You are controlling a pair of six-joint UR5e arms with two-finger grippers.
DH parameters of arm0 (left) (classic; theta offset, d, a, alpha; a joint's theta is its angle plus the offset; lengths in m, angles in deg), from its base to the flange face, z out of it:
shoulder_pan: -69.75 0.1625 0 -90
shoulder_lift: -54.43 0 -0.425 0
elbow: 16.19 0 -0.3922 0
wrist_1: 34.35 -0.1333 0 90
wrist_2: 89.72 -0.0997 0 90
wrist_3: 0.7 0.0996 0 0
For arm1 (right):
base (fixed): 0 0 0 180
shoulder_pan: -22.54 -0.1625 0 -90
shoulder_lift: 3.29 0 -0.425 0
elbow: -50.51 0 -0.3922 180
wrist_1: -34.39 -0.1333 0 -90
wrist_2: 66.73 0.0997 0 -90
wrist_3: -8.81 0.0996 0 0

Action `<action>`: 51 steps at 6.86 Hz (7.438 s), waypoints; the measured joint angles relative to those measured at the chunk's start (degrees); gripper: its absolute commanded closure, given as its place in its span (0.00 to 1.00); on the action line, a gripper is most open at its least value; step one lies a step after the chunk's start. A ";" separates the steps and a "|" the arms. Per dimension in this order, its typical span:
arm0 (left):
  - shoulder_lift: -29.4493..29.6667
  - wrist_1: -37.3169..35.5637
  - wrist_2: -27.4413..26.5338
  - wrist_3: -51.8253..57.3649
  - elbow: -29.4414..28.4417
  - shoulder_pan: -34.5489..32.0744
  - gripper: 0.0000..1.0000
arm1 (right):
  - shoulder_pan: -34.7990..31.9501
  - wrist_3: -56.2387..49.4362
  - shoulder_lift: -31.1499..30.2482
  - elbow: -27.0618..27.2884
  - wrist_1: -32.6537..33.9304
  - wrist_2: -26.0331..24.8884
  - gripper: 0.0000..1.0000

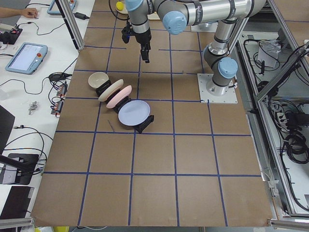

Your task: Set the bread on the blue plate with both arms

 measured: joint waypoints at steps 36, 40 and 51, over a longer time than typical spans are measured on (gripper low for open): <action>11.79 -18.24 9.14 -14.00 9.66 -20.12 0.86 | 13.03 -4.10 -13.92 0.87 -8.41 9.48 0.90; 17.42 -27.93 11.29 -19.63 10.09 -26.32 0.86 | -0.85 -0.35 -3.80 -2.09 -6.22 14.33 0.89; 18.59 -32.31 13.60 -23.80 10.27 -25.97 0.00 | -12.49 10.21 13.54 0.43 20.12 11.56 0.89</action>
